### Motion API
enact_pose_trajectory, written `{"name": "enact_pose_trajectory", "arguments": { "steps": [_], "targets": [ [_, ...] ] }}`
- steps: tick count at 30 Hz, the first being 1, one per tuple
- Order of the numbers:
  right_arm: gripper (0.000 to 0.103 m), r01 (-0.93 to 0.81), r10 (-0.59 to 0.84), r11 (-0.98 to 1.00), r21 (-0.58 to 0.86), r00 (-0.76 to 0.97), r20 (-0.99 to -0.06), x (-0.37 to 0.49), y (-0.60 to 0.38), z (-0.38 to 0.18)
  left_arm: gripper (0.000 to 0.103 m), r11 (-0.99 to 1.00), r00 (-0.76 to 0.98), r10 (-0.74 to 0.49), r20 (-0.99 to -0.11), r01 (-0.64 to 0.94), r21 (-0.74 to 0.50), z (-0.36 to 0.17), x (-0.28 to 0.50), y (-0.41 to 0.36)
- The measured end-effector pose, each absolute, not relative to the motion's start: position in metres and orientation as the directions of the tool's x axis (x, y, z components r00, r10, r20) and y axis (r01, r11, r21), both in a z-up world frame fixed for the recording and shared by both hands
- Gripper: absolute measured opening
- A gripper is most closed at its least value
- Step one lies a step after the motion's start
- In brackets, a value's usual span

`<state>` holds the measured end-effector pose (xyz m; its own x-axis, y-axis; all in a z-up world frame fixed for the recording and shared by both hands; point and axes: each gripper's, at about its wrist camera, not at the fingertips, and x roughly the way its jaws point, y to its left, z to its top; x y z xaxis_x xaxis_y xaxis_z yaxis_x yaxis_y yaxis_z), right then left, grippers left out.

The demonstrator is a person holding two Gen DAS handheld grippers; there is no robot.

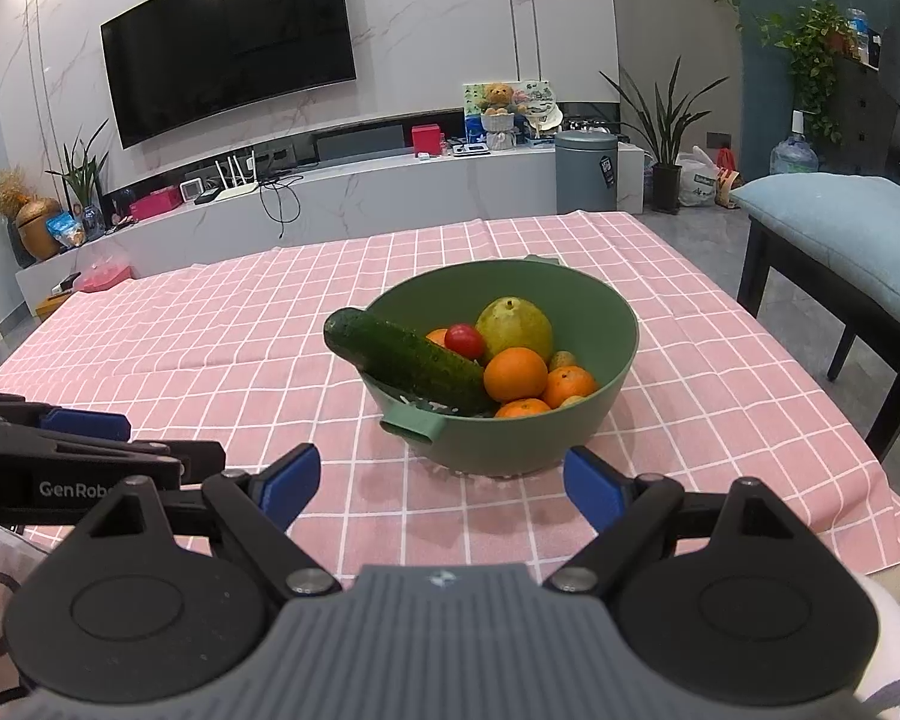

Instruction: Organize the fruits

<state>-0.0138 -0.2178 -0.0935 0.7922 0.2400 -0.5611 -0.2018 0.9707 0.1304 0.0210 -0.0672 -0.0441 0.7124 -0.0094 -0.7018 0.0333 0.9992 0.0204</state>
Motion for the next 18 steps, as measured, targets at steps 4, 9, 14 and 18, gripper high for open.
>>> {"name": "enact_pose_trajectory", "arguments": {
  "steps": [4,9,14,18],
  "targets": [
    [0.085,-0.202,0.240,0.971,0.130,0.792,-0.561,-0.0137,-0.2177,-0.0936,0.086,0.999,0.712,-0.010,-0.702,0.034,0.020,-0.0438,0.0208,-0.0671],
    [0.085,-0.202,0.241,0.971,0.132,0.792,-0.561,-0.0137,-0.2177,-0.0937,0.086,0.999,0.712,-0.010,-0.702,0.034,0.020,-0.0436,0.0210,-0.0669],
    [0.085,-0.202,0.241,0.971,0.131,0.792,-0.561,-0.0136,-0.2177,-0.0938,0.086,0.999,0.713,-0.007,-0.701,0.029,0.019,-0.0446,0.0202,-0.0664],
    [0.085,-0.201,0.240,0.971,0.131,0.792,-0.561,-0.0136,-0.2176,-0.0937,0.086,1.000,0.712,-0.005,-0.702,0.025,0.019,-0.0446,0.0194,-0.0660]
  ]
}}
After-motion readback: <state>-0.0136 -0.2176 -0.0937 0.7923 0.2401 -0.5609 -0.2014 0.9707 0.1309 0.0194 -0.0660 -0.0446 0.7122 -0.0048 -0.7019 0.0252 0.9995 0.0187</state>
